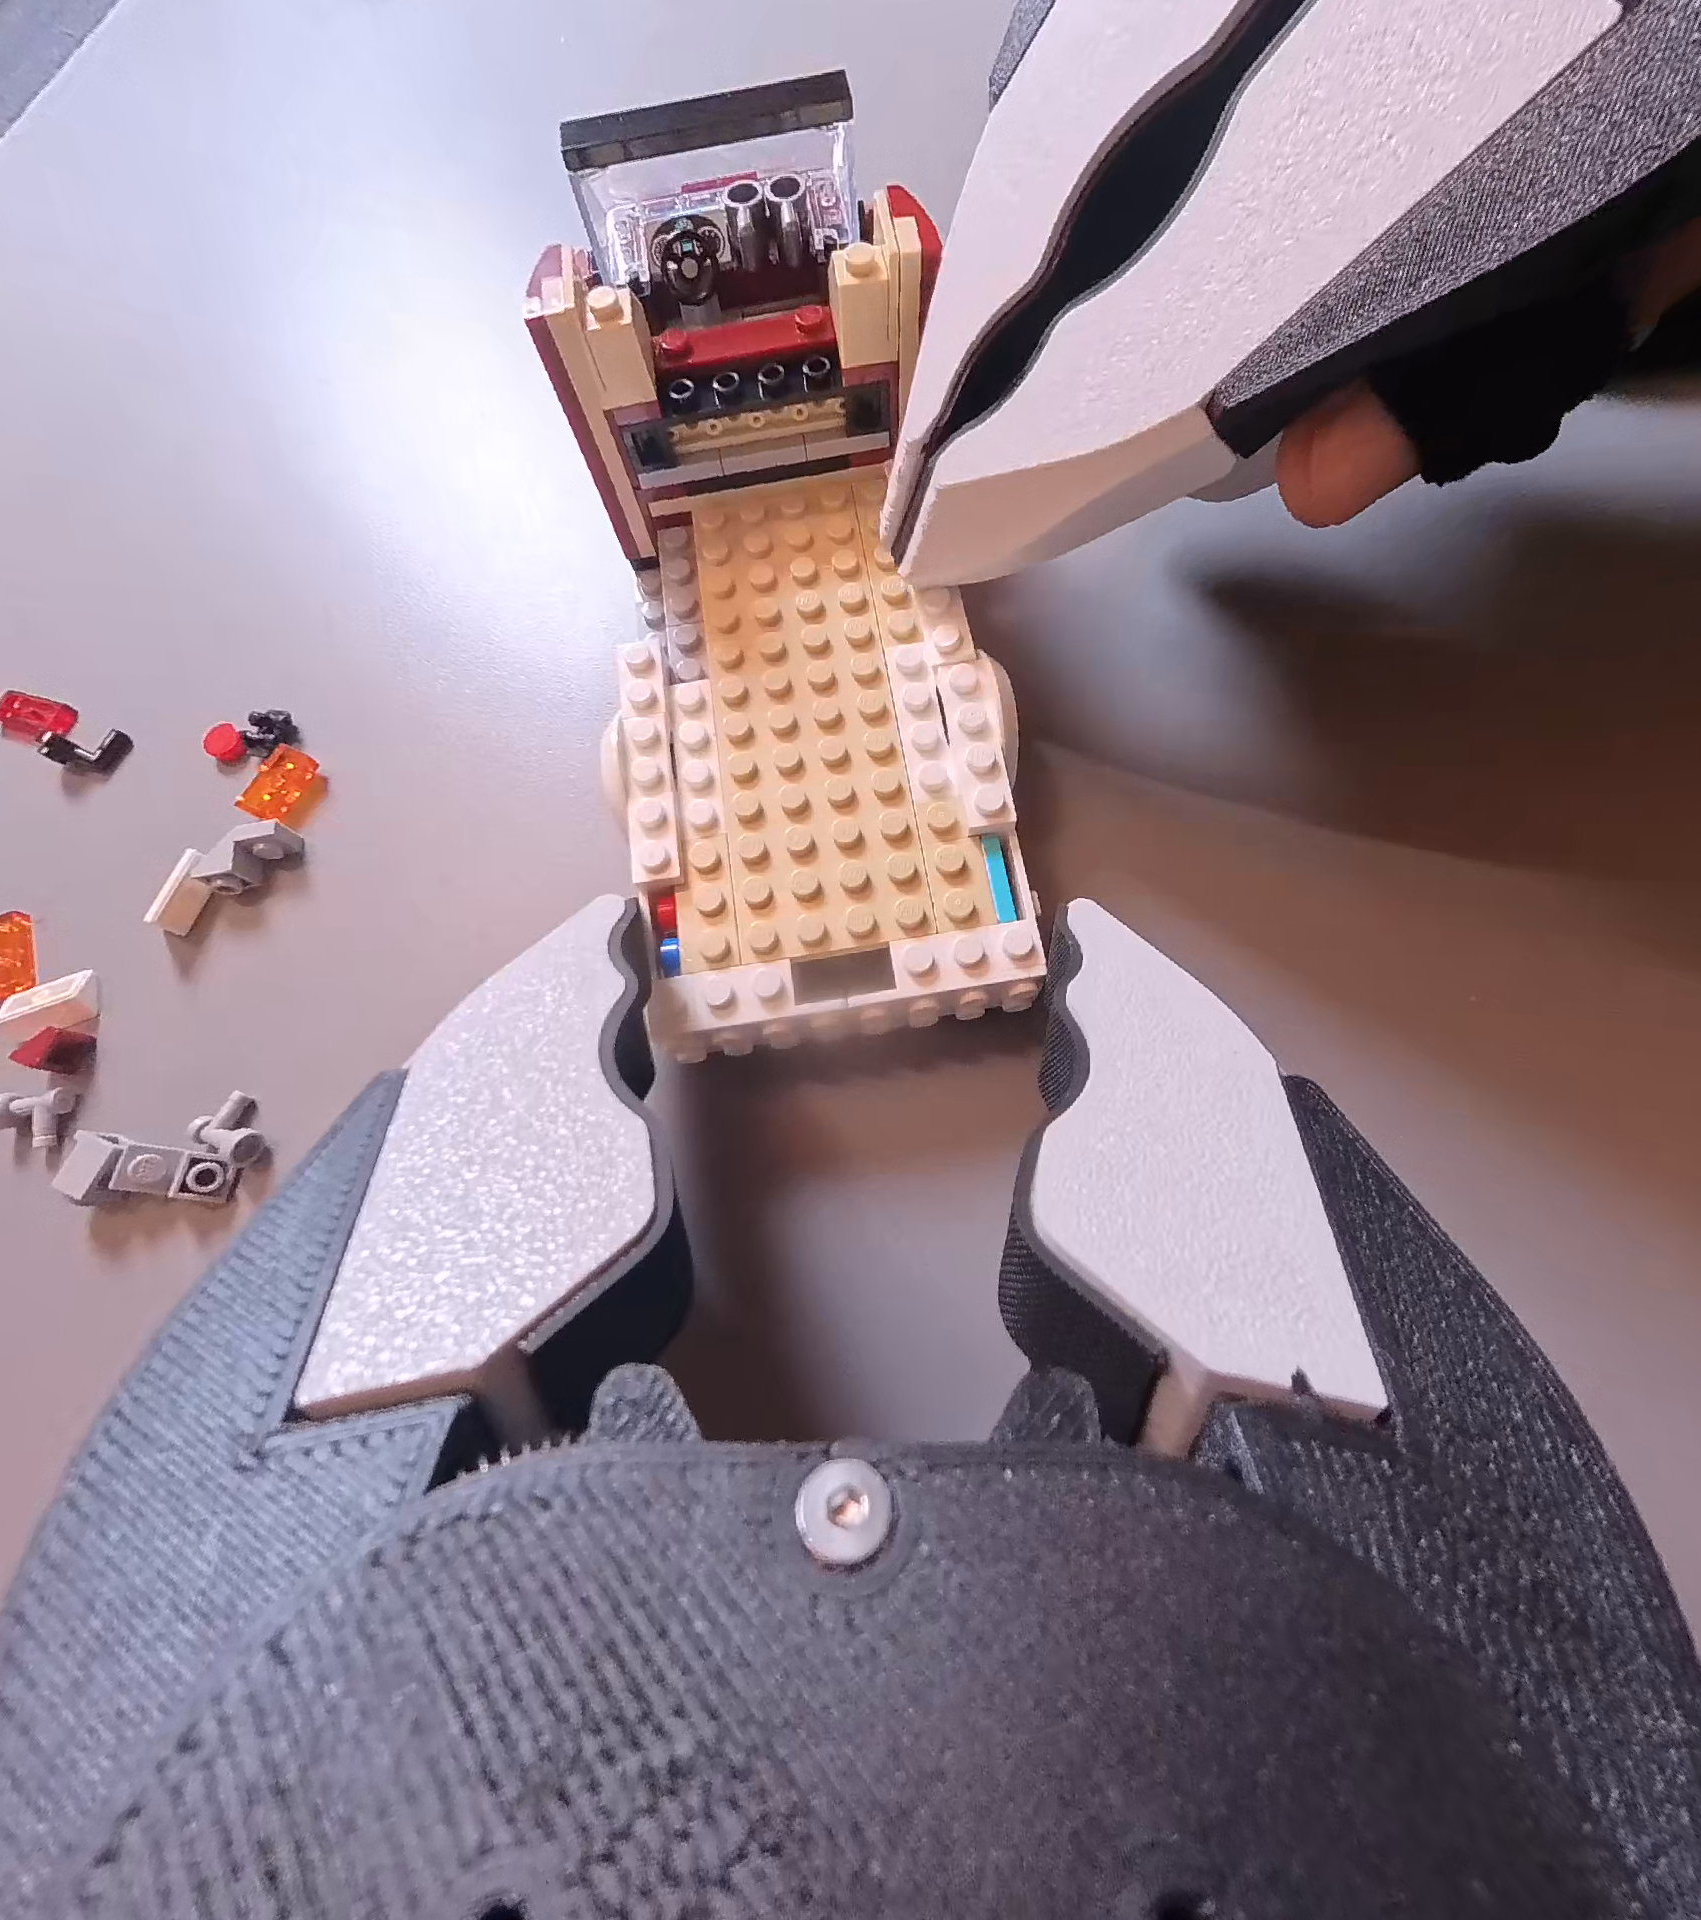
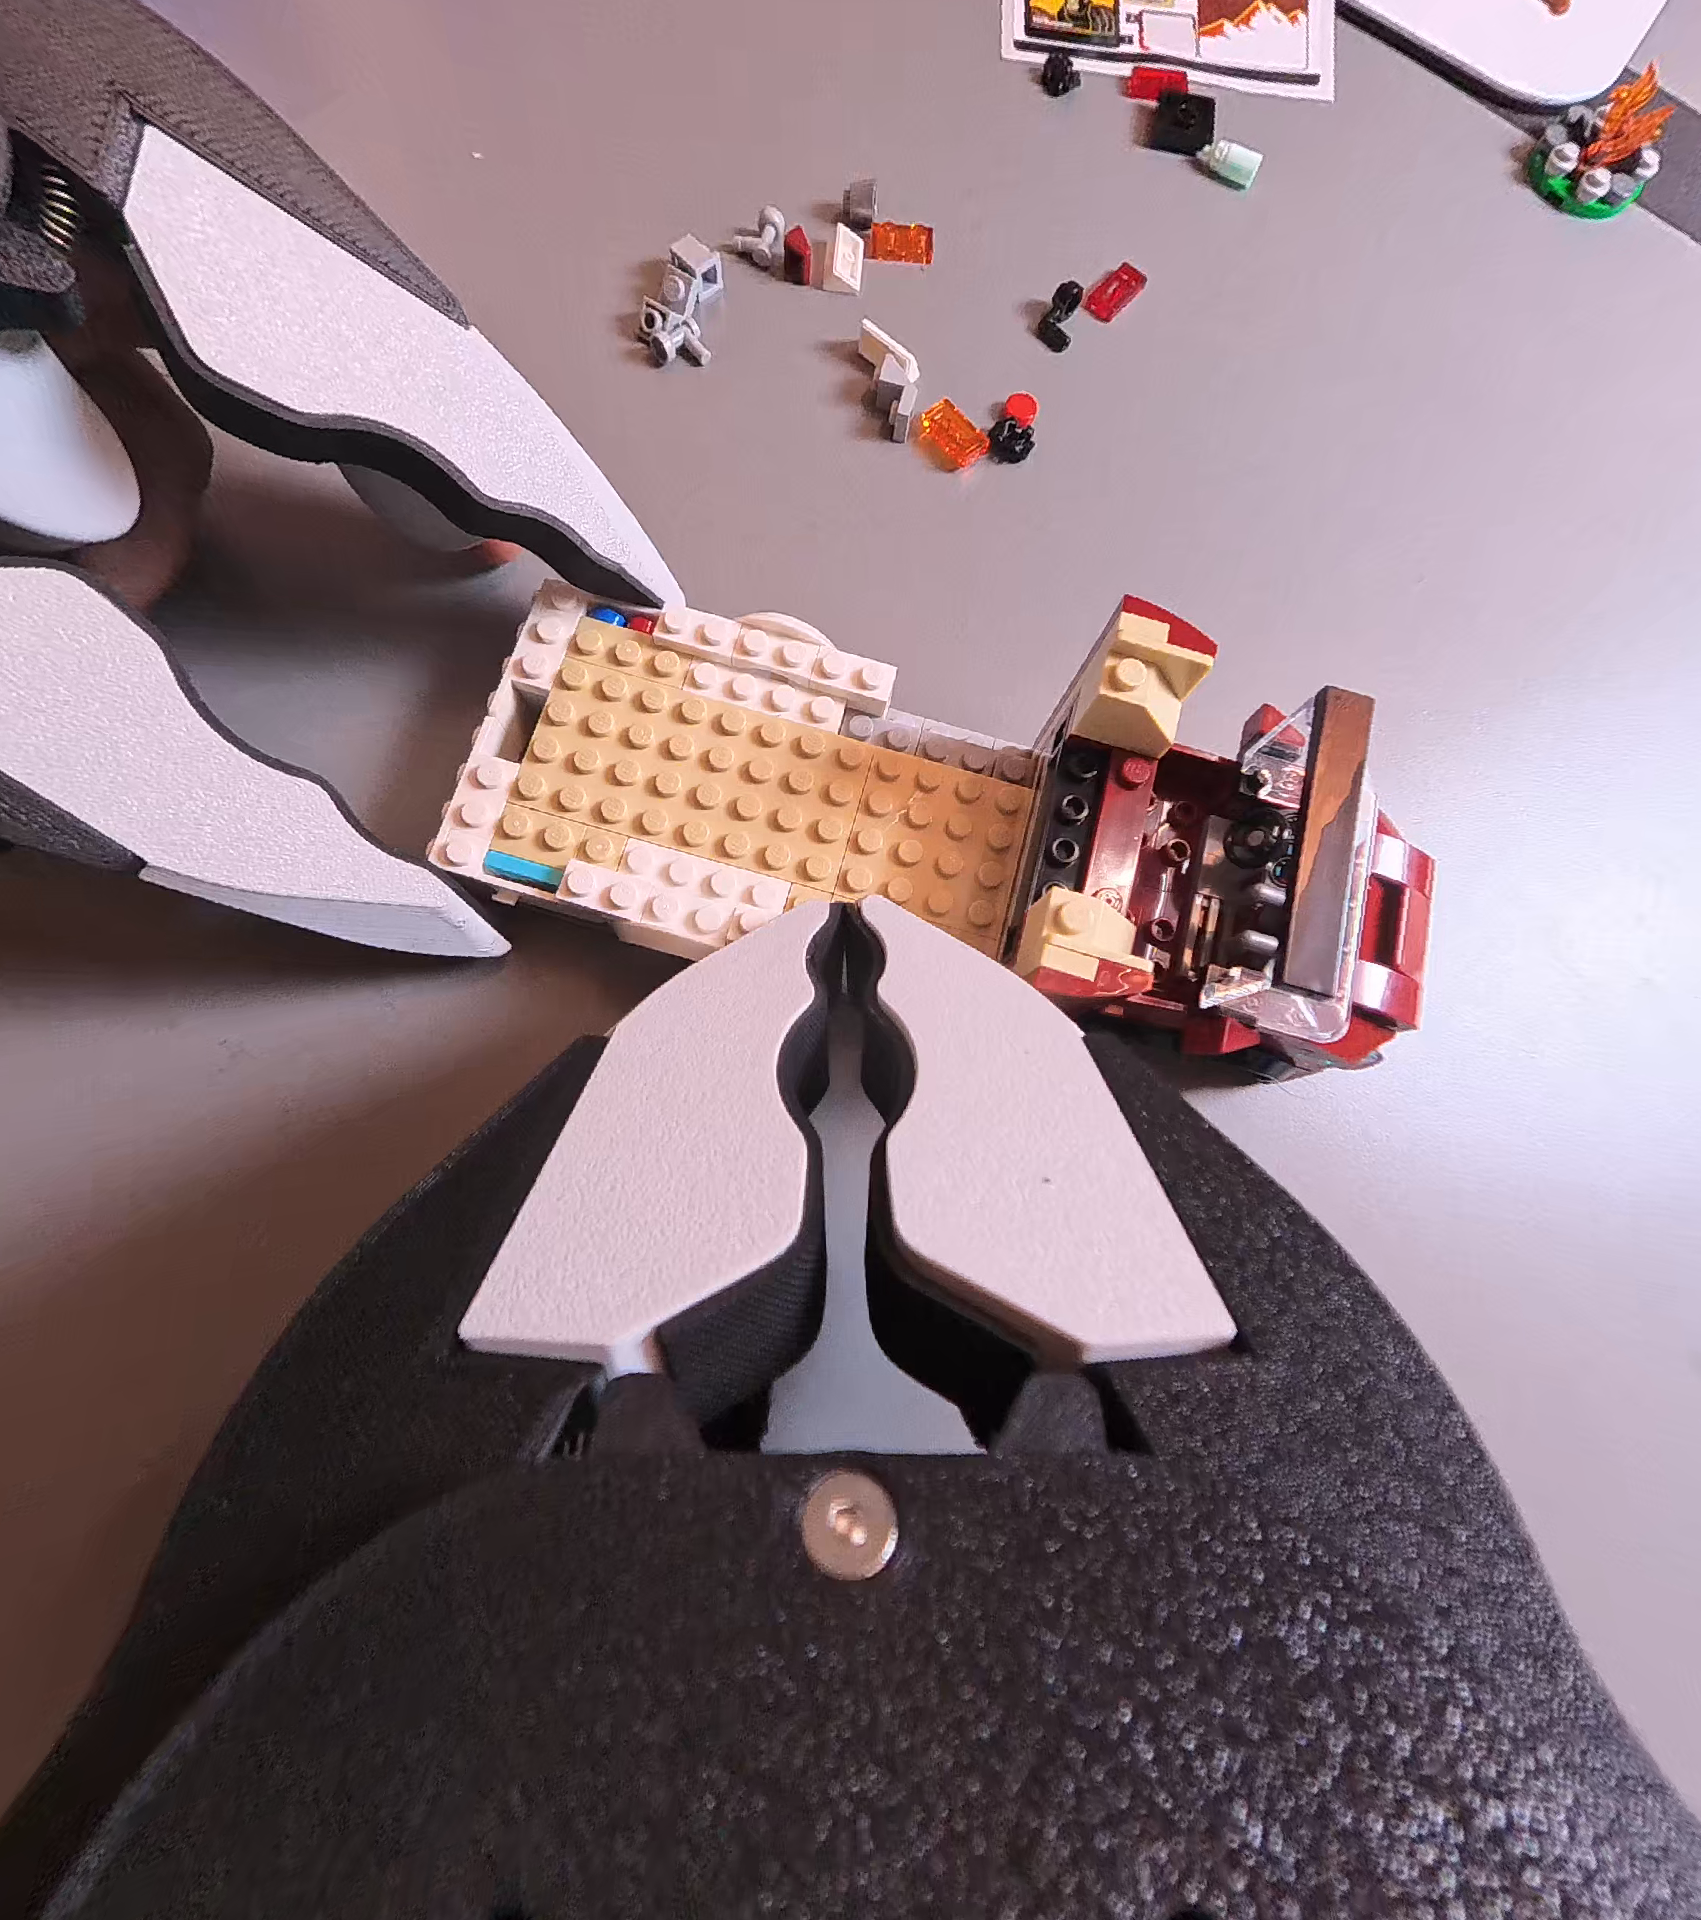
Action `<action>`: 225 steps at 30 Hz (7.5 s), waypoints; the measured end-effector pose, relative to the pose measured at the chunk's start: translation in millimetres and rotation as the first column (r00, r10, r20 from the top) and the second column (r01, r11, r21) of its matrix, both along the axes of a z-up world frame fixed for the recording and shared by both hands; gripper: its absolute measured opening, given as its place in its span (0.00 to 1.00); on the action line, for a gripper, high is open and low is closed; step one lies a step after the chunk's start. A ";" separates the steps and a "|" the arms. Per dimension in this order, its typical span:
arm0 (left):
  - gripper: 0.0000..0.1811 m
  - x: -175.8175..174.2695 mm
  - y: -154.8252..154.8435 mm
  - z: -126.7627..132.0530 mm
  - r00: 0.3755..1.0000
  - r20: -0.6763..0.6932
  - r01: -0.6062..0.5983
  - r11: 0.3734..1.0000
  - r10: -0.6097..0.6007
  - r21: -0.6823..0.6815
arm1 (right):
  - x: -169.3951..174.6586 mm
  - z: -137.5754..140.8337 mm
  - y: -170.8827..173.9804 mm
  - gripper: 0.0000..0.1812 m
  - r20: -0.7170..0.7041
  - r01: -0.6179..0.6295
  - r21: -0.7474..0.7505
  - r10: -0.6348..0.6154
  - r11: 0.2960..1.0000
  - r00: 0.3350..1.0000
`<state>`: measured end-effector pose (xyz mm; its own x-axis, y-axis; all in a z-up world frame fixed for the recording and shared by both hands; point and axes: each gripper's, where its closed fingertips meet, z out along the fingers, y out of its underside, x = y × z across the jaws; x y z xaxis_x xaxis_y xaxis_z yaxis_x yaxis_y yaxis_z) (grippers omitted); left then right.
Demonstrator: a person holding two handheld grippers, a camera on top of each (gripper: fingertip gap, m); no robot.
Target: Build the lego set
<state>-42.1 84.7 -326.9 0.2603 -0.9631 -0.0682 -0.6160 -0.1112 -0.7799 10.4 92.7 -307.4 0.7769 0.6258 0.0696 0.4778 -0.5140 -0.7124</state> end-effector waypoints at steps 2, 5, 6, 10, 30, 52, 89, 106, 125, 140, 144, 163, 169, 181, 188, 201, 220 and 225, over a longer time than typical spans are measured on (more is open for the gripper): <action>0.41 0.1 0.0 -0.1 1.000 0.000 0.000 1.000 0.000 0.000 | 0.0 0.1 -0.1 0.00 -0.001 0.003 0.008 -0.003 1.000 1.000; 0.41 0.0 -0.1 -0.1 1.000 0.001 0.000 1.000 0.000 0.000 | 0.0 0.6 -0.8 0.00 -0.004 0.005 0.006 -0.005 1.000 1.000; 0.41 0.1 -0.1 -0.1 1.000 0.001 0.000 1.000 0.000 0.000 | 0.3 1.0 -0.9 0.00 -0.004 0.006 0.007 -0.006 1.000 1.000; 0.41 0.1 0.0 0.0 1.000 0.001 0.000 1.000 0.000 0.000 | 2.9 2.7 -1.6 0.00 -0.001 0.012 0.011 -0.012 1.000 1.000; 0.41 0.0 0.2 -0.4 1.000 0.001 -0.005 1.000 0.005 -0.001 | 1.8 -0.6 -6.7 0.00 0.050 -0.022 -0.036 0.024 0.999 0.998; 0.41 0.1 0.1 -0.3 1.000 0.000 -0.002 1.000 0.002 -0.001 | -11.1 12.0 -9.5 0.00 0.126 -0.246 -0.180 0.270 0.952 0.954; 0.41 0.0 -0.2 0.1 1.000 -0.002 -0.005 1.000 0.005 0.001 | -6.8 0.1 -9.2 0.00 0.283 -0.347 -0.340 0.447 0.874 0.849; 0.41 -0.2 -0.3 0.3 1.000 -0.001 -0.004 1.000 0.004 0.001 | -25.9 -6.4 -10.8 0.00 0.277 -0.355 -0.373 0.469 0.857 0.839; 0.41 -2.8 -1.5 0.2 0.997 -0.001 0.072 0.997 -0.072 0.000 | -1.6 8.3 -7.3 0.11 0.461 -0.744 -0.461 0.847 0.483 0.265; 0.41 -2.8 -1.4 0.2 0.997 0.001 0.075 0.997 -0.075 -0.002 | 1.6 -8.2 -12.5 0.05 0.391 -0.695 -0.561 0.884 0.449 0.255; 0.41 -2.8 -1.4 0.2 0.997 0.001 0.075 0.997 -0.075 -0.002 | 1.0 -6.1 -11.4 0.05 0.424 -0.710 -0.528 0.869 0.466 0.255; 0.41 -2.9 -1.4 0.3 0.997 0.001 0.074 0.997 -0.074 -0.001 | 2.0 -4.1 -13.8 0.07 0.451 -0.711 -0.496 0.847 0.499 0.281; 0.41 -2.9 -1.4 0.3 0.997 0.001 0.074 0.997 -0.074 -0.001 | 1.3 -3.2 -13.3 0.06 0.393 -0.692 -0.522 0.861 0.498 0.323; 0.41 -2.8 -1.6 0.3 0.997 0.001 0.074 0.997 -0.074 -0.001 | 3.1 -4.8 -15.0 0.04 0.374 -0.677 -0.553 0.871 0.486 0.319; 0.41 -2.9 -1.5 0.3 0.997 0.001 0.074 0.997 -0.074 -0.001 | 3.0 -4.9 -14.9 0.03 0.387 -0.682 -0.543 0.866 0.491 0.316; 0.41 -3.0 -1.5 -0.1 0.998 -0.003 0.068 0.998 -0.068 -0.001 | 3.4 -5.2 -14.7 0.03 0.433 -0.680 -0.525 0.848 0.512 0.304; 0.41 -2.8 -1.4 0.1 0.998 0.000 0.062 0.998 -0.062 -0.004 | 2.6 -6.3 -14.1 0.03 0.477 -0.668 -0.535 0.837 0.517 0.266; 0.41 -2.7 -1.3 0.1 0.998 0.000 0.060 0.998 -0.060 -0.004 | 2.1 -6.4 -14.1 0.02 0.481 -0.665 -0.525 0.830 0.531 0.283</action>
